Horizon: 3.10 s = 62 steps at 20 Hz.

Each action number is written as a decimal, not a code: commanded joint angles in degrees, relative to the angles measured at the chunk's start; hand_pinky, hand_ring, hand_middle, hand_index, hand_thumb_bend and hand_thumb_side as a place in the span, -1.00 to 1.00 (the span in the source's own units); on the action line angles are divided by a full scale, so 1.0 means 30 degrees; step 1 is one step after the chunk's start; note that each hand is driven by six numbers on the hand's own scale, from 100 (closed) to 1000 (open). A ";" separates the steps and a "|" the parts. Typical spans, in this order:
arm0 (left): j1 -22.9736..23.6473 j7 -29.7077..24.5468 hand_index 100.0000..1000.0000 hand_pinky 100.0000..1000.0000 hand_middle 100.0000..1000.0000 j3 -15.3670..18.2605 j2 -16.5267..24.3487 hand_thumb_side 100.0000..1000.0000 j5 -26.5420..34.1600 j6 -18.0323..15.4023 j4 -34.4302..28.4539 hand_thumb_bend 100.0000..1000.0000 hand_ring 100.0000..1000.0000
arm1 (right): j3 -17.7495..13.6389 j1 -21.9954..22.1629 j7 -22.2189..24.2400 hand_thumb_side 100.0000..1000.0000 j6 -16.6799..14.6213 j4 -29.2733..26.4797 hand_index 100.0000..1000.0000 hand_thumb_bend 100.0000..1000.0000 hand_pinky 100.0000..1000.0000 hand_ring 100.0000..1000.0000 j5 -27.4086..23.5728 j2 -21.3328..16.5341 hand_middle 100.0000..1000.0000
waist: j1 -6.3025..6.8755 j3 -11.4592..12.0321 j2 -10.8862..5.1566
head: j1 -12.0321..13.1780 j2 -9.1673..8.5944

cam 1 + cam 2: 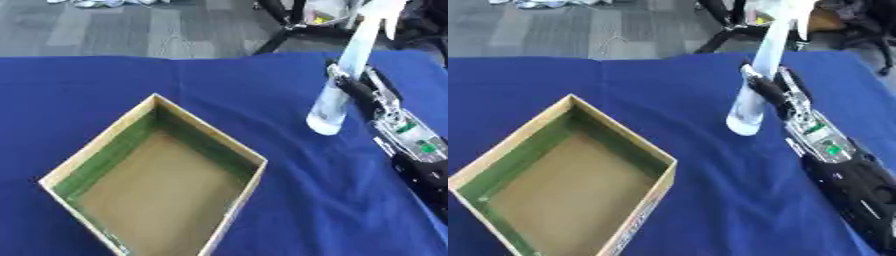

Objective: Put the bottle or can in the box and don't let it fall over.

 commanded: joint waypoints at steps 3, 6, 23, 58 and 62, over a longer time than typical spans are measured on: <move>-0.0197 0.0013 0.38 0.88 1.00 0.0064 0.0422 0.10 0.0030 0.0032 -0.0374 -0.17 1.00 | -0.0363 -0.0345 -0.0840 -0.18 -0.1168 -0.1190 -0.83 -1.00 0.56 -0.18 -0.0726 -0.0897 0.00 | 0.0016 -0.0047 -0.0602 | -0.0020 0.0005; -0.0164 0.0036 0.38 0.88 1.00 0.0068 0.0453 0.10 0.0022 0.0027 -0.0381 -0.17 1.00 | -0.0477 -0.0307 -0.1178 -0.18 -0.1664 -0.2081 -0.84 -1.00 0.35 -0.31 -0.0953 -0.1163 -0.05 | 0.0022 -0.0114 -0.0666 | 0.0063 0.0069; 0.0494 0.0323 0.38 0.87 1.00 0.0164 0.0751 0.09 -0.0036 0.0022 -0.0321 -0.16 1.00 | -0.0280 -0.1444 -0.1770 -0.18 -0.0443 -0.8975 -0.84 -1.00 0.40 -0.41 -0.2487 -0.2427 -0.20 | 0.0008 -0.0797 -0.1703 | 0.0438 0.0901; 0.1853 0.3253 0.38 0.87 1.00 0.2220 0.1477 0.03 -0.0553 -0.0641 -0.0924 -0.12 1.00 | 0.4125 -0.3449 -0.1823 -0.18 0.2851 -1.3950 -0.83 -1.00 0.38 -0.36 -0.1135 0.3975 -0.19 | -0.0158 -0.0237 -0.2665 | -0.0593 0.2173; 0.1838 0.3466 0.38 0.87 1.00 0.2416 0.1758 0.02 -0.0561 -0.0880 -0.1008 -0.12 1.00 | 0.4661 -0.3554 -0.1821 -0.18 0.3149 -1.3702 -0.83 -1.00 0.36 -0.33 -0.0860 0.4631 -0.16 | -0.0138 0.0055 -0.2552 | -0.0835 0.2154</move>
